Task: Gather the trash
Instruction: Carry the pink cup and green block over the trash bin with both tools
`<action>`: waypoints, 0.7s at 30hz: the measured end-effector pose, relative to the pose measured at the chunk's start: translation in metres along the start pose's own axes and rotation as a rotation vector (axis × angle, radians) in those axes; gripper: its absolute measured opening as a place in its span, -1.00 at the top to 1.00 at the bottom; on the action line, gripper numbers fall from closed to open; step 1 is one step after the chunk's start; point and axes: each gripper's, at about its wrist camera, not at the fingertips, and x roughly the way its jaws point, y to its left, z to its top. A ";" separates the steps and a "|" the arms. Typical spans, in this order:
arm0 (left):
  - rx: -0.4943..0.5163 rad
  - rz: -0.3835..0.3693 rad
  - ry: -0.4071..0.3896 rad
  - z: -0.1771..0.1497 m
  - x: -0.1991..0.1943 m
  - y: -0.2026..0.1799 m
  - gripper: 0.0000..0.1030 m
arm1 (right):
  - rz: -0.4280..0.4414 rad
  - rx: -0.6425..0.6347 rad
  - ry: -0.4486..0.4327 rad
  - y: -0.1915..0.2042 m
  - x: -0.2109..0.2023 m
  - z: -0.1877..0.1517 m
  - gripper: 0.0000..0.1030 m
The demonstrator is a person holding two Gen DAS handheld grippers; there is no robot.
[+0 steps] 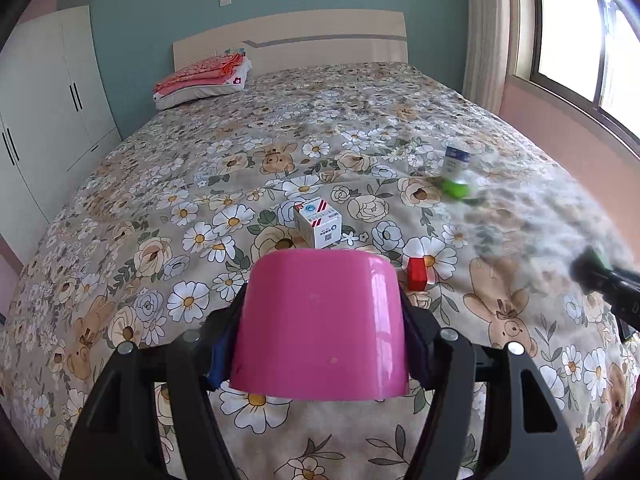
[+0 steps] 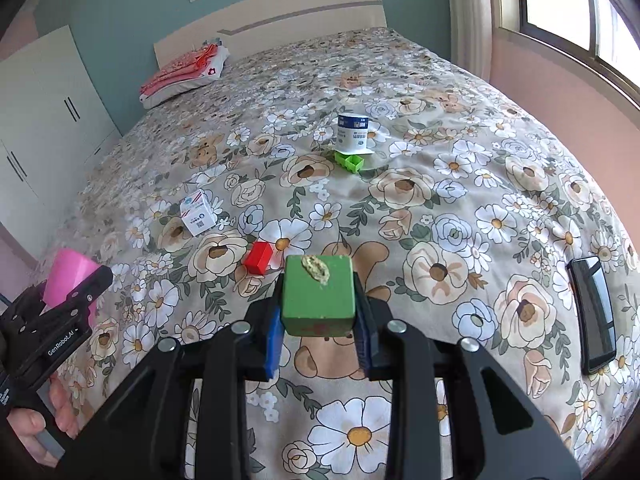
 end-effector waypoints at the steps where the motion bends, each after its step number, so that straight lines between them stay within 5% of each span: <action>1: -0.003 0.005 -0.012 0.003 -0.013 0.000 -0.33 | 0.007 -0.008 -0.015 0.002 -0.014 0.002 0.40; 10: -0.020 0.034 -0.167 0.020 -0.162 -0.005 -0.33 | 0.063 -0.110 -0.180 0.024 -0.165 0.008 0.40; 21: 0.015 0.038 -0.360 -0.007 -0.337 -0.035 -0.33 | 0.173 -0.245 -0.348 0.050 -0.345 -0.035 0.40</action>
